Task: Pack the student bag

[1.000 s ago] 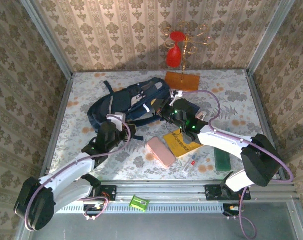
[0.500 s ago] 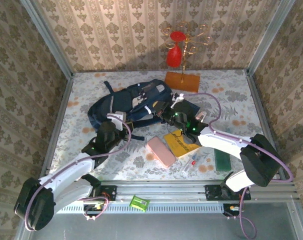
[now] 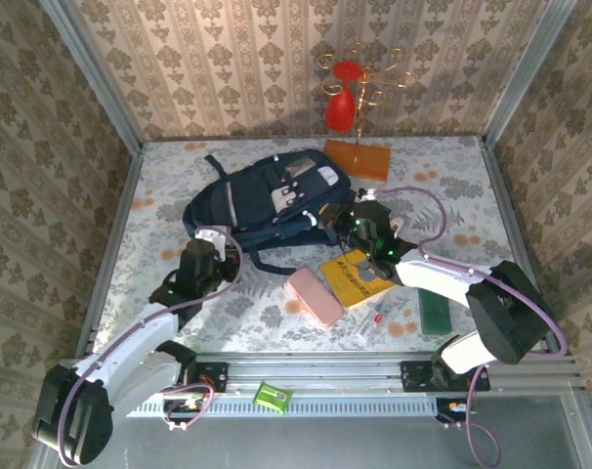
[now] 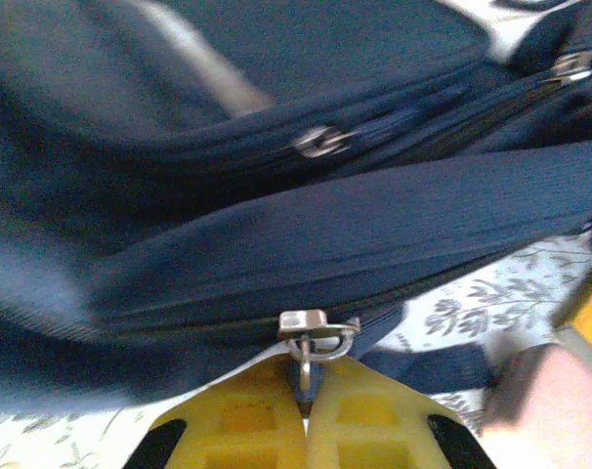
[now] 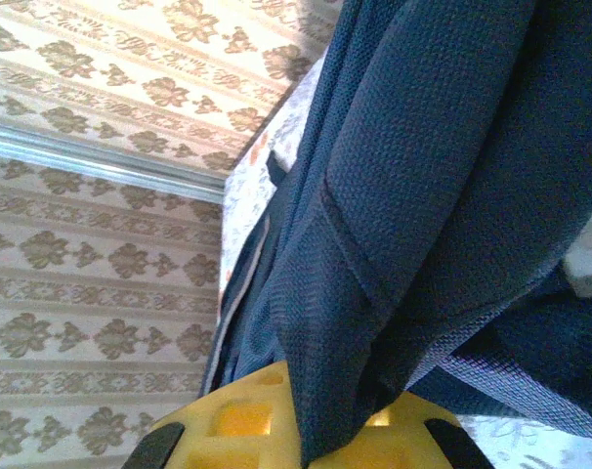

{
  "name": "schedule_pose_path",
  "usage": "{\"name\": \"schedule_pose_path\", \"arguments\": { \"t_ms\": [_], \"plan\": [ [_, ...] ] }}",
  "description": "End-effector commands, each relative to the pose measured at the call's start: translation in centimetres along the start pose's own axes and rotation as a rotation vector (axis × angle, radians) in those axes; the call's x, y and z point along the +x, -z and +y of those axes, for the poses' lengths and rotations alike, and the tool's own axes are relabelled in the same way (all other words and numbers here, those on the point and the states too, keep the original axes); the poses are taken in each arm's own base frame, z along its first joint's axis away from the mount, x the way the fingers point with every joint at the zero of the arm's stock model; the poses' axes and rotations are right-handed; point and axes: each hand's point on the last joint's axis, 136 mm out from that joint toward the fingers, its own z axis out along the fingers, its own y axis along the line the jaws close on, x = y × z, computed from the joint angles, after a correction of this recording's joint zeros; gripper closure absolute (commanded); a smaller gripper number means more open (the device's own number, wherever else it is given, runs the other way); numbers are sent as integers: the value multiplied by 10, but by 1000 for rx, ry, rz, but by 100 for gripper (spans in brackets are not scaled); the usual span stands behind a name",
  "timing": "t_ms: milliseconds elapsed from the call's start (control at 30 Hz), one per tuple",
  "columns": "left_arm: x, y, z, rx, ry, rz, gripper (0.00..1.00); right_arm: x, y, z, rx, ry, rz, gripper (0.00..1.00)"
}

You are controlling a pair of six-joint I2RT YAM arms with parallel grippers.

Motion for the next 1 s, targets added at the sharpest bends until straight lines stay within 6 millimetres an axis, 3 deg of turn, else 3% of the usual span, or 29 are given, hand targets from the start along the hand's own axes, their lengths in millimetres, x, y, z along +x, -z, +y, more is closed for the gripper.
{"name": "schedule_pose_path", "arguments": {
  "t_ms": [0,100,367,600,733,833,967],
  "plan": [
    [5,3,25,-109,23,49,100,-37,12,-6,36,64,-101,97],
    [14,0,28,-112,26,104,100,-45,9,-17,83,118,-83,97],
    [13,-6,-25,141,-15,132,100,-48,-25,-31,167,291,73,94],
    [20,-8,-67,281,-50,193,100,-59,-52,-51,252,375,187,83],
    [20,-9,-85,302,-64,187,100,-72,-40,-73,362,434,203,65],
    [19,-9,-90,297,-63,181,100,-77,-16,-84,448,481,199,48],
    [21,-11,-91,293,-49,181,100,-54,6,-76,392,458,216,29]
  ]
}}
